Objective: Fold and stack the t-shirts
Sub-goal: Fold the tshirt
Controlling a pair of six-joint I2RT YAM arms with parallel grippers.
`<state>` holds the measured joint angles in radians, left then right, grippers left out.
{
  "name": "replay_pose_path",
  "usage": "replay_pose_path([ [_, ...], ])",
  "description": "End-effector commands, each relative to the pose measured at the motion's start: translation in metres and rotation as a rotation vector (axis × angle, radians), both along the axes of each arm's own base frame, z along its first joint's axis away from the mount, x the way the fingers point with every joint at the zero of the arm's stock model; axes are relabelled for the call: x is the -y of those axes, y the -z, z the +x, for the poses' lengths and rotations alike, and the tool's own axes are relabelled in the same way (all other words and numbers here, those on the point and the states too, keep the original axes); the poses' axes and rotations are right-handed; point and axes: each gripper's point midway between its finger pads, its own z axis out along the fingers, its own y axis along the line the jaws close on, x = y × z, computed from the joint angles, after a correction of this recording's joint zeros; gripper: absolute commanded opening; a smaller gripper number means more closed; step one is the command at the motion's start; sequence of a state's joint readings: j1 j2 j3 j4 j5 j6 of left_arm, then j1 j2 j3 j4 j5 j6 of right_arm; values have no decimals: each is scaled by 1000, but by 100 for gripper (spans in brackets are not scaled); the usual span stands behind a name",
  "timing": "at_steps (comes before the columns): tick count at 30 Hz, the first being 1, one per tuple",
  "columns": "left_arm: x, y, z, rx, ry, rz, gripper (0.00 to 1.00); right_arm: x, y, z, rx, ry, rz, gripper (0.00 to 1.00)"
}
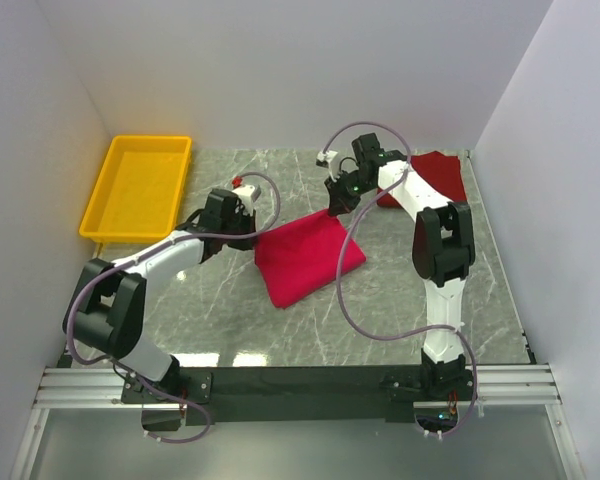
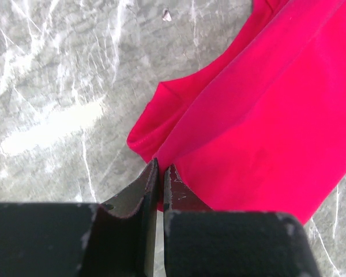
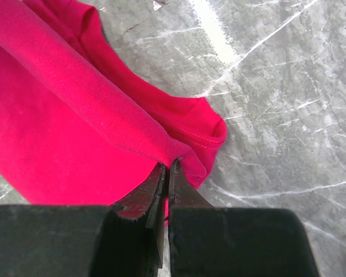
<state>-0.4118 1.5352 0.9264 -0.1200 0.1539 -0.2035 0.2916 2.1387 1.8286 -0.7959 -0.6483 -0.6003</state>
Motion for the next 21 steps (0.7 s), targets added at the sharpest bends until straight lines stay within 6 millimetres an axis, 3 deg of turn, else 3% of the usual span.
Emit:
replay_pose_path([
  [1,5,-20,19,62,11,-20,1,-10,-19,18,84,15,20,0],
  [15,10,-10,35,23,12,-17,7,-9,-13,31,91,89,-1,0],
  [17,10,-10,36,20,8,-17,12,-10,-11,31,85,95,-3,1],
  [18,8,-9,38,23,-5,-10,24,-10,-11,32,86,100,-8,11],
  [19,7,-13,41,31,-23,-13,30,-7,-10,34,88,116,-23,16],
  [21,5,-21,45,54,-50,-14,42,-7,-12,39,93,157,-20,40],
])
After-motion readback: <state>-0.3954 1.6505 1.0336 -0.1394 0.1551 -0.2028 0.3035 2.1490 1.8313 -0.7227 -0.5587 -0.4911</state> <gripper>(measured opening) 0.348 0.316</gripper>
